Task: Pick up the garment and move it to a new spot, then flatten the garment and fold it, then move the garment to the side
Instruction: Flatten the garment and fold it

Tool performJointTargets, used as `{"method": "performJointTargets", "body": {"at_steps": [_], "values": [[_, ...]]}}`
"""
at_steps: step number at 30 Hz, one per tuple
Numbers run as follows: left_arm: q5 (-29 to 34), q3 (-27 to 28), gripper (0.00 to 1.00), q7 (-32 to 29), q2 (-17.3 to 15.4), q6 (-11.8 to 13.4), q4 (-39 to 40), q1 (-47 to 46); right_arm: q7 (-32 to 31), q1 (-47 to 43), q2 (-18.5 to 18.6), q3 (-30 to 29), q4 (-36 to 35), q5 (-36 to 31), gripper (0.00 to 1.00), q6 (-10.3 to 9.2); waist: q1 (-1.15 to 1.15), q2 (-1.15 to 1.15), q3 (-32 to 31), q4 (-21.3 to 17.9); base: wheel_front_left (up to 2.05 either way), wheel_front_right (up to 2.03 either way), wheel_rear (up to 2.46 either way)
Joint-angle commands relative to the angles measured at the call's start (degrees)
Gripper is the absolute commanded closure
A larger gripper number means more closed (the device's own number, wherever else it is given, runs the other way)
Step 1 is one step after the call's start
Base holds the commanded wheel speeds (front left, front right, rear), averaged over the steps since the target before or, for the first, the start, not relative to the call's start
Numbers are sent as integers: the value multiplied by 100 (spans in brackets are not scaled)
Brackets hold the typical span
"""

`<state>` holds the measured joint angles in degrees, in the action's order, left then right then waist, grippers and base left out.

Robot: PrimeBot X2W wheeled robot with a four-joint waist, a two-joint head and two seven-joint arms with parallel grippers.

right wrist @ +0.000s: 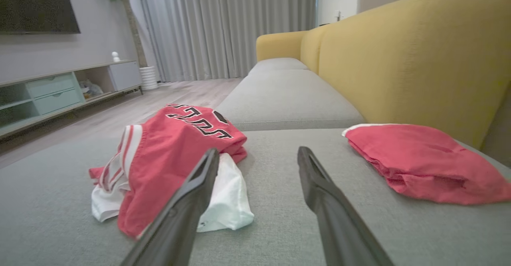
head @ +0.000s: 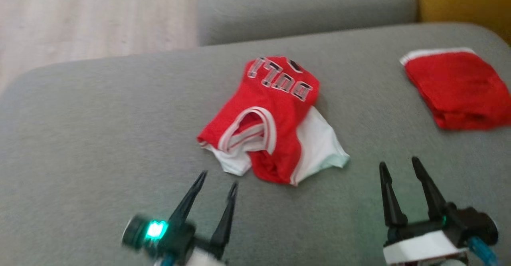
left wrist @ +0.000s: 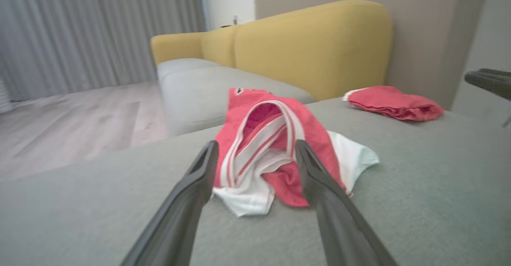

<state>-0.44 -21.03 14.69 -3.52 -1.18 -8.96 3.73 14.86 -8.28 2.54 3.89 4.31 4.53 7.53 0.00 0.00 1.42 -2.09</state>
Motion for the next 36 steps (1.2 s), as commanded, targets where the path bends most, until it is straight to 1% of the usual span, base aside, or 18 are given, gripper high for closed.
{"method": "performJointTargets", "body": {"at_steps": [1,2,3,9,13,17,18,19,20,21,22,25,28,31,36], "values": [[29,88,0,30,26,-75,41,-544,14,377,34,159,-237,-10,0,-4,0,0,334,-387,0,0,0],[35,7,0,30,31,-145,-138,-746,14,416,34,165,-255,-5,0,-4,0,0,412,-501,0,0,0],[12,-99,0,16,38,-240,-523,-1150,14,478,34,168,-289,3,0,-4,0,0,565,-732,0,0,0],[-181,-194,0,-84,50,-415,-1607,-2127,14,601,34,143,-338,26,0,-4,0,0,917,-1306,0,0,0],[-315,-272,0,-36,50,-502,-2032,-2460,14,622,34,99,-341,64,0,-4,0,0,1013,-1531,0,0,0],[-464,-487,0,5,52,-580,-2209,-2655,14,612,34,116,-341,93,0,-4,0,0,1020,-1657,0,0,0],[-501,-554,3,10,53,-593,-2237,-2701,14,613,33,127,-335,100,0,-4,0,0,1005,-1686,0,0,0],[-501,-554,3,10,53,-593,-2237,-2701,14,613,33,127,-335,100,0,-4,0,0,1005,-1686,0,0,0],[-540,-613,37,15,53,-602,-2254,-2748,14,613,33,142,-328,105,0,-4,0,0,989,-1712,0,0,0],[-586,-674,76,19,54,-610,-2253,-2796,14,613,33,159,-322,110,0,-4,0,0,967,-1737,0,0,0],[-662,-729,100,22,55,-616,-2240,-2845,14,611,33,177,-315,113,0,-4,0,0,943,-1760,0,0,0],[-990,-914,100,27,58,-626,-2085,-3063,14,629,33,258,-307,119,0,-4,0,0,896,-1849,0,0,0],[-1358,-1212,100,28,39,-628,-1815,-3483,14,659,33,312,-327,151,0,-4,0,0,844,-1945,0,0,0],[-1631,-1446,100,29,-132,-629,-1539,-4144,14,649,33,337,-344,195,0,-4,0,0,795,-1995,0,0,0],[-2096,-1693,100,-19,-472,-630,-1236,-5630,14,615,33,383,-379,235,0,-4,0,0,729,-1938,0,0,0]]}}
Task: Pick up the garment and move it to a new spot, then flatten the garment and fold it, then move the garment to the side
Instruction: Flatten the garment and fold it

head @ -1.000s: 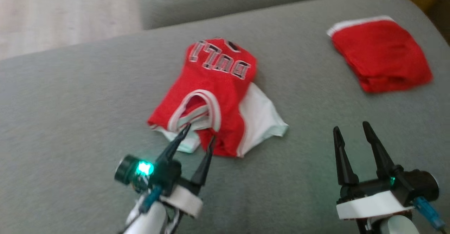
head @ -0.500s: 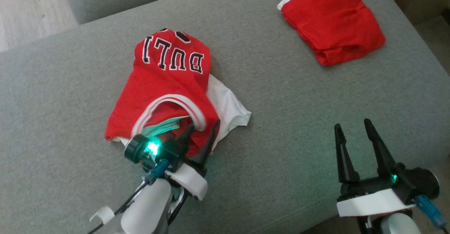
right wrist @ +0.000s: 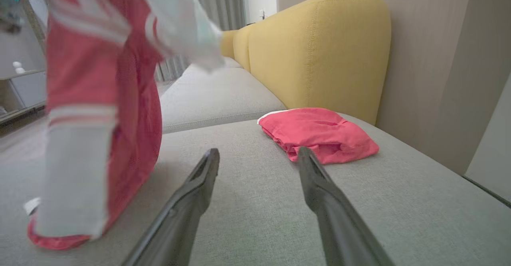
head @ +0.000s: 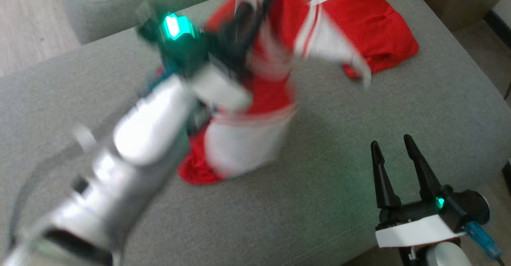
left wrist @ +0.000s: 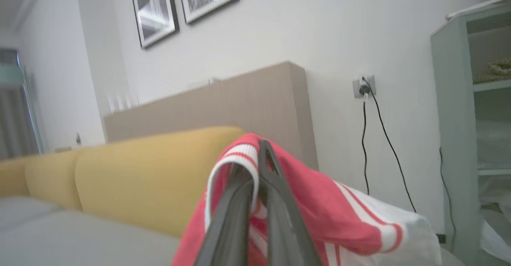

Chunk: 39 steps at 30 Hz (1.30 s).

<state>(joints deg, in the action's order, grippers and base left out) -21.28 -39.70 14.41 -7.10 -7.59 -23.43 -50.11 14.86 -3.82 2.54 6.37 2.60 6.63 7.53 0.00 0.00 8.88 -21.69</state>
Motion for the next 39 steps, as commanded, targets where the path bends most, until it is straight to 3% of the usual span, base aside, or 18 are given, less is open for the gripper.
{"method": "performJointTargets", "body": {"at_steps": [1,6,10,14,18,23,24,25,26,32,39], "values": [[-136,142,100,-17,-163,11,250,-556,14,167,33,141,-209,21,0,-4,0,0,-40,50,0,0,0],[-759,325,100,-10,-329,11,363,-1838,14,168,33,108,-241,-46,0,-4,0,0,-178,292,0,0,0],[-1354,485,100,-119,-493,10,328,-1931,14,152,33,73,-291,-121,0,-4,0,0,-266,590,0,0,0],[-1881,641,100,-288,-828,42,278,-967,14,117,33,16,-321,-171,0,-4,0,0,-276,901,0,0,0],[-2359,793,100,-243,-1211,210,228,656,14,62,33,-48,-352,-201,0,-4,0,0,-198,1183,0,0,0],[-2525,925,100,-38,-1480,406,49,2230,14,16,33,-158,-362,-248,0,-4,0,0,-32,1567,0,0,0],[-2502,961,87,-6,-1485,430,1,2400,14,14,33,-153,-344,-275,0,-4,0,0,-11,1639,0,0,0],[-2463,1006,24,17,-1485,459,-46,2526,14,20,33,-143,-328,-305,0,-4,0,0,10,1703,0,0,0],[-2377,1038,0,33,-1487,497,-88,2609,14,30,33,-141,-314,-327,0,-4,0,0,21,1767,0,0,0],[-1814,1506,0,56,-1283,785,112,2884,14,63,33,-188,-239,-411,0,-4,0,0,-18,2044,0,0,0],[-25,1572,0,58,-1136,1575,777,3433,14,39,33,-199,-153,-437,0,-4,0,0,-114,2299,0,0,0]]}}
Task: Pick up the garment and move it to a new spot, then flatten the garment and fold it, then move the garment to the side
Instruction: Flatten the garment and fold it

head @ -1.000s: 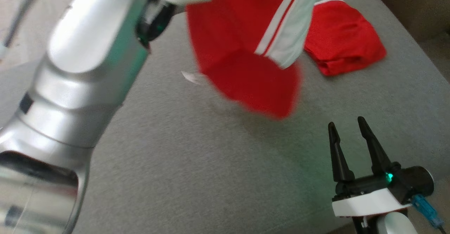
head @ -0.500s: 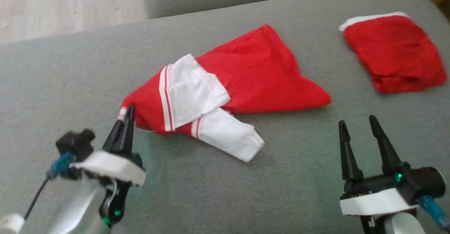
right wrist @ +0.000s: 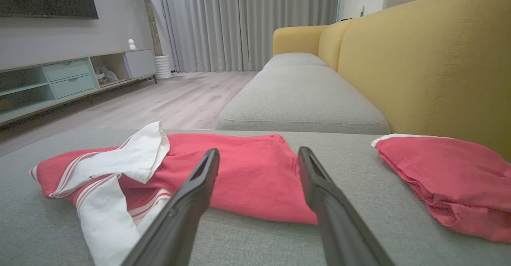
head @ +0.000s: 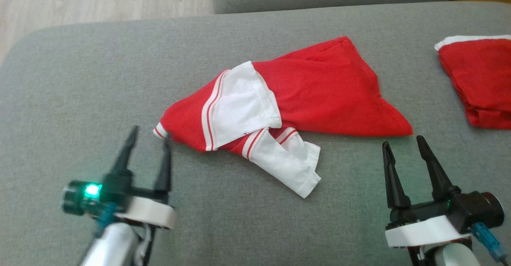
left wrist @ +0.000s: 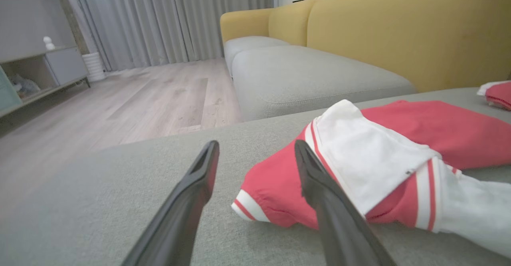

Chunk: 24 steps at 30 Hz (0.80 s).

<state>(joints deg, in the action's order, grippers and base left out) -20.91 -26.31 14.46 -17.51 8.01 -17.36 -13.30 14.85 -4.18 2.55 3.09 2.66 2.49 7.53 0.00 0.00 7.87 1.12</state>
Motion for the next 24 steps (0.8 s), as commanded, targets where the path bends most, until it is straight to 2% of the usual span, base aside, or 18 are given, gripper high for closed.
{"method": "performJointTargets", "body": {"at_steps": [1,6,12,16,20,24], "values": [[124,151,0,52,-67,57,210,-248,15,78,32,142,-153,-27,0,-4,0,0,-8,31,0,0,0],[982,-546,0,-113,99,68,3,-803,15,150,32,197,-166,-42,0,-4,0,0,125,20,0,0,0],[1822,-1423,0,-1096,581,-109,-580,-1908,15,294,32,251,-138,-95,0,-4,0,0,407,-164,0,0,0],[2091,-1808,0,-1780,802,-369,-1003,-2390,15,403,32,257,-135,-95,0,-4,0,0,590,-365,0,0,0],[2217,-2007,0,-2258,793,-548,-1301,-2635,15,477,32,239,-138,-51,0,-4,0,0,750,-569,0,0,0],[2235,-2046,0,-2349,680,-552,-1318,-2633,15,450,32,196,-140,3,0,-4,0,0,751,-638,0,0,0]]}}
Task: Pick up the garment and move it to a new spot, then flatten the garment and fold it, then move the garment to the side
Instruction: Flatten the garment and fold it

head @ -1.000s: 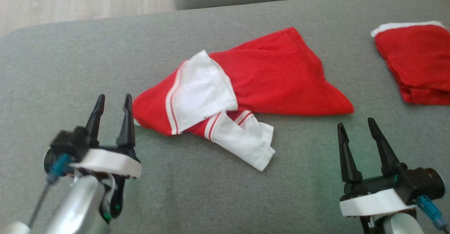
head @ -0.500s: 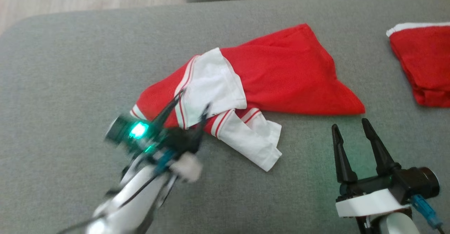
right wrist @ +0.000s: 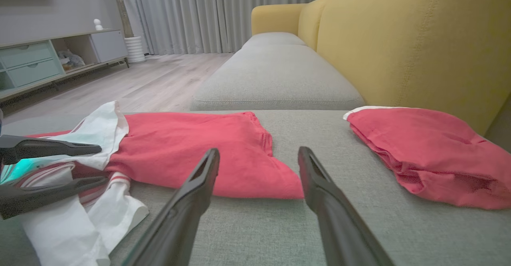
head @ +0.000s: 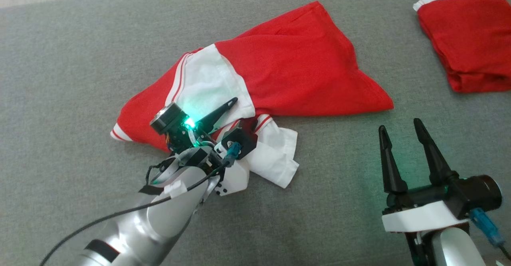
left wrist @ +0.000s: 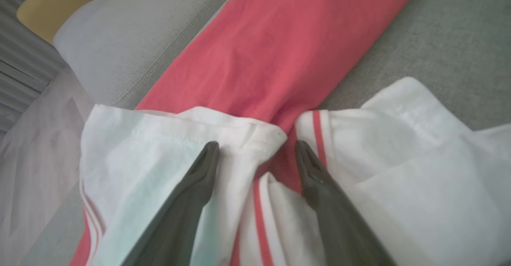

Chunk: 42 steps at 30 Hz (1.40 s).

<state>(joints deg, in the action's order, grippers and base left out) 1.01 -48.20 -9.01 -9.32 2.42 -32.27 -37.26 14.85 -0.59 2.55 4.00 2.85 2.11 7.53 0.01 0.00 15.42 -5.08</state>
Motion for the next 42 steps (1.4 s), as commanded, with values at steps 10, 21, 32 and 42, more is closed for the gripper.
{"method": "performJointTargets", "body": {"at_steps": [10,21,32,42], "values": [[15,96,100,161,-238,140,481,-115,15,41,32,124,-148,72,0,-4,-1,0,-128,-16,0,0,0],[-455,281,100,500,-114,164,955,31,15,-43,32,151,-99,34,0,-4,-1,0,-289,37,0,0,0],[-785,1351,100,800,-1345,690,3136,459,15,28,207,21,-24,99,0,-4,-1,0,-326,600,0,0,0],[-1320,2220,100,1285,-2011,508,3181,79,-966,2108,1348,152,1265,786,0,-4,-1,0,420,1124,0,0,0]]}}
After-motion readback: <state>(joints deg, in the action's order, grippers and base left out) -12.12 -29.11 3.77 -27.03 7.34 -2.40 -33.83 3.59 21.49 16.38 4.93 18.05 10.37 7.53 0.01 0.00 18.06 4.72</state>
